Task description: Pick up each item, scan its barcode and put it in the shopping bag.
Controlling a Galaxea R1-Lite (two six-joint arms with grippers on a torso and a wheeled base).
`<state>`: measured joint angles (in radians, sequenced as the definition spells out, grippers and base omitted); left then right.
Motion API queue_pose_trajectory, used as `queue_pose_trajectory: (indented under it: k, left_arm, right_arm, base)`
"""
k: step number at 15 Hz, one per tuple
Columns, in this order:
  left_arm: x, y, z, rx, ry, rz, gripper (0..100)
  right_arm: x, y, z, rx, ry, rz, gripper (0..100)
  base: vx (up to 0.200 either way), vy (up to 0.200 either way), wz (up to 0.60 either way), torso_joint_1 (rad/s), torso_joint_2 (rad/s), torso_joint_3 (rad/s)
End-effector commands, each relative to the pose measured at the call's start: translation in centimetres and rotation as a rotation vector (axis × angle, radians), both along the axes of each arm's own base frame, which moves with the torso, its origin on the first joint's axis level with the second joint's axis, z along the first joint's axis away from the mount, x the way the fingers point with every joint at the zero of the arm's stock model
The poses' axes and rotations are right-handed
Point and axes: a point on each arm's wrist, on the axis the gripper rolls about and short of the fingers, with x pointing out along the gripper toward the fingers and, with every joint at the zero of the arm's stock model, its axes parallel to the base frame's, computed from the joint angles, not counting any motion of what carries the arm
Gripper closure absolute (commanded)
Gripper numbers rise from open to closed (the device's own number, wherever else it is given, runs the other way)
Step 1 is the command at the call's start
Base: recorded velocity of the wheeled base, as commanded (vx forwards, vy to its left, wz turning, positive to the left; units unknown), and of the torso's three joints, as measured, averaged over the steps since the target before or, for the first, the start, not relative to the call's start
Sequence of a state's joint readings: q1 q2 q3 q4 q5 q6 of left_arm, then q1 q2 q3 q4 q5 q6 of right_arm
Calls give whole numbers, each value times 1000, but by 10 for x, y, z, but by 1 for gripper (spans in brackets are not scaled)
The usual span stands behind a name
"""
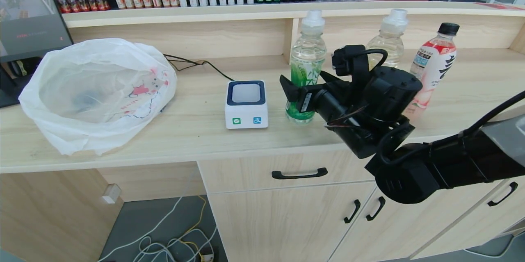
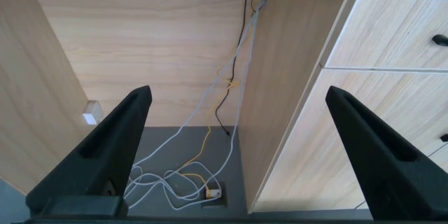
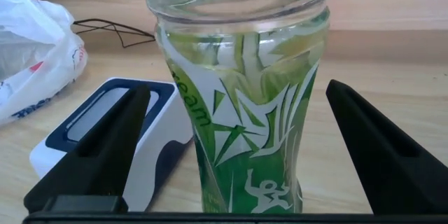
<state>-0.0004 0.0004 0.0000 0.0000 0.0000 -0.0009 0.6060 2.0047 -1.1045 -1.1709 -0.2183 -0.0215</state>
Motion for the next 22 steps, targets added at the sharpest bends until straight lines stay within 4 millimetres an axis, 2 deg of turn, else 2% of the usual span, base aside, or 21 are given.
queue_pose_trajectory:
  k: [1, 3, 22]
  left_arm:
    - [0, 0, 0, -1, 0, -1, 0]
    - [0, 0, 0, -1, 0, 0, 0]
    - [0, 0, 0, -1, 0, -1, 0]
  right_arm:
    - [6, 0, -1, -2, 0, -9, 0]
    - [12, 1, 7, -3, 1, -15, 0]
    - [29, 6, 10, -10, 5, -30, 0]
  base:
    - [0, 0, 0, 0, 0, 0]
    - [0, 0, 0, 0, 0, 0]
    - [0, 0, 0, 0, 0, 0]
